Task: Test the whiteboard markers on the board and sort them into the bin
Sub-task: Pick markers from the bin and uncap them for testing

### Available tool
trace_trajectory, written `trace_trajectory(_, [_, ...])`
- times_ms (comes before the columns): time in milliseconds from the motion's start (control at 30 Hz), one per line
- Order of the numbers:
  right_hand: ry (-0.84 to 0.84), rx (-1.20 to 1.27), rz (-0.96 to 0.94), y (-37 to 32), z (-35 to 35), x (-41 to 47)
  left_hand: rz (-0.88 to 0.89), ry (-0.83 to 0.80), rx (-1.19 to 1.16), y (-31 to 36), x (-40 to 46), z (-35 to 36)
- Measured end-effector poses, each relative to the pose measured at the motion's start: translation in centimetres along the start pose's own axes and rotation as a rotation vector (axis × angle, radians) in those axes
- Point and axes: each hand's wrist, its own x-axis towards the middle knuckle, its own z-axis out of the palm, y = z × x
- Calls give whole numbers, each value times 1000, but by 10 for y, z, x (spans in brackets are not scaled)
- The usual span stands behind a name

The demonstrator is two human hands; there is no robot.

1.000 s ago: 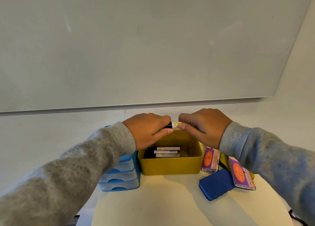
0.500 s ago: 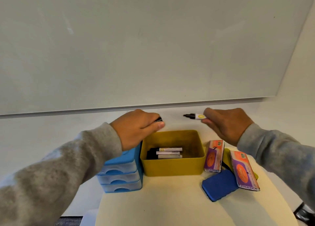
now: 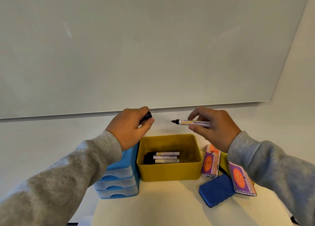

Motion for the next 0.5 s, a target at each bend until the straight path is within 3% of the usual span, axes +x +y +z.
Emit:
trace_trajectory(300, [275,413,29,-36,-28,37,-24,201,-101,8,26,-22])
trace_trajectory(500, [98,472,133,-20,-2,42,-39,188,-101,13,30,-14])
